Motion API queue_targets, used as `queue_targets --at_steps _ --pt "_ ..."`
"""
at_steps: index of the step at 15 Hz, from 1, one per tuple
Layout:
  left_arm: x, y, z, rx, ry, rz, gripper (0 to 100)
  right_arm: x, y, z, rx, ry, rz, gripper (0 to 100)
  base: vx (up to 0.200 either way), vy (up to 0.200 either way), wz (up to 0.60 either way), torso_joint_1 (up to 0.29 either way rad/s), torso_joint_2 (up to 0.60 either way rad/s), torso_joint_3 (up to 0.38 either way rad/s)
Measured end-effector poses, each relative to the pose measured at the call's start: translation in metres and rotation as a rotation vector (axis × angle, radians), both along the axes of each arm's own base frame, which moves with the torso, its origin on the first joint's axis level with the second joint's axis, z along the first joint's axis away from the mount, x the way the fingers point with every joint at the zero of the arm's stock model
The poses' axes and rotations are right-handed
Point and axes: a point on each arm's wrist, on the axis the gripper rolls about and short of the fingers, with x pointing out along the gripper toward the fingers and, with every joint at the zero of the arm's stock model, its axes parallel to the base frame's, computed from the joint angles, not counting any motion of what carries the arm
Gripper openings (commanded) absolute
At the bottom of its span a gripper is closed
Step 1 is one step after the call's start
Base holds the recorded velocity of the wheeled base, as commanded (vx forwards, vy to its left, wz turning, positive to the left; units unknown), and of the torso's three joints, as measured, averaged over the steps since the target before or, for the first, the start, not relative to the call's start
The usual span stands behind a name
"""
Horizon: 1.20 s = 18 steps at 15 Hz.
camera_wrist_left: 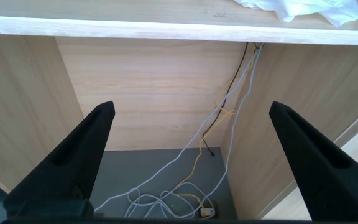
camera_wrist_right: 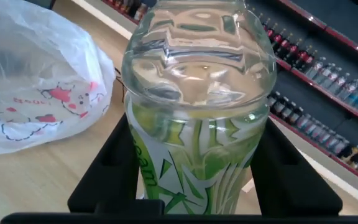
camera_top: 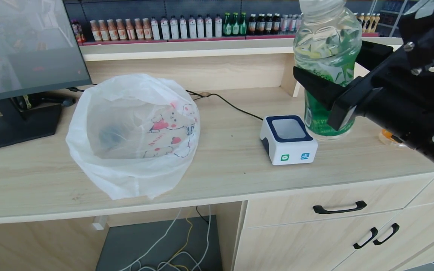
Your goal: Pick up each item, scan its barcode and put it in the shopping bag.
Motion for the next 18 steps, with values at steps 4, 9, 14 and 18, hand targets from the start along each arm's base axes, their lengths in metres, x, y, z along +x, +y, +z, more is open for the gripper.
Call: queue_targets --at_steps 4,9,14,18 --pt "0.0 0.0 0.0 0.0 0.0 0.0 100 0.02 0.008 -0.001 -0.138 -0.089 0.082 0 0.0 0.0 0.0 0.0 0.0 0.0" --pt "0.0 0.0 0.0 0.0 0.0 -0.001 100 0.039 0.001 -0.013 -0.292 -0.159 0.099 0 0.0 0.0 0.0 0.0 0.0 0.0" --pt "0.0 0.0 0.0 0.001 0.0 -0.001 100 0.055 -0.02 -0.018 -0.439 -0.263 0.137 0 0.0 0.0 0.0 0.0 0.0 0.0" --pt "0.0 0.0 0.0 0.0 0.0 -0.001 100 0.069 -0.029 -0.025 -0.512 -0.3 0.159 0 0.0 0.0 0.0 0.0 0.0 0.0"
